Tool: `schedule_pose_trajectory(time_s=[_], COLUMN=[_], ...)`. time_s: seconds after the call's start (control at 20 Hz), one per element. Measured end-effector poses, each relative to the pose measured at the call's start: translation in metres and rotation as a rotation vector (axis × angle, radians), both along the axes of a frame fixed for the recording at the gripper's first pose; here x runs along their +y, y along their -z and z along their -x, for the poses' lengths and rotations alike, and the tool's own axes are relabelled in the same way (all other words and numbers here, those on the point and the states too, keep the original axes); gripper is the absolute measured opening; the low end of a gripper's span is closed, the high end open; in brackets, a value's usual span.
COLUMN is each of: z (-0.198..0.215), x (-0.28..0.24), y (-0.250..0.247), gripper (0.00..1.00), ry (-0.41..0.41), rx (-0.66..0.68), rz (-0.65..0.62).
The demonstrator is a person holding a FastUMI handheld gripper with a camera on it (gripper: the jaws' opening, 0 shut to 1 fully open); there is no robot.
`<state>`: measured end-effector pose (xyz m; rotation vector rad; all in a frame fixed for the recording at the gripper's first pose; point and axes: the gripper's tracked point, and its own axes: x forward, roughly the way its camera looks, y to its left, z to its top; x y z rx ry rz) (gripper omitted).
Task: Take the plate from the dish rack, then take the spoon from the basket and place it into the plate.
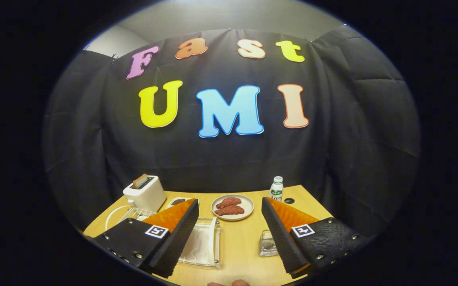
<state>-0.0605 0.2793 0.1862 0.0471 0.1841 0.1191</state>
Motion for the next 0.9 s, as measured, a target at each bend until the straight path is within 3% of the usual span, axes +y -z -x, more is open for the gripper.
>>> schedule_pose_trajectory(time_s=[0.45,0.9], z=[-0.032,-0.069], x=[0.085,0.095], y=[0.06,0.127], gripper=[0.97,0.95], ry=[-0.037,0.109], rx=[0.27,0.426], rz=[0.083,0.207])
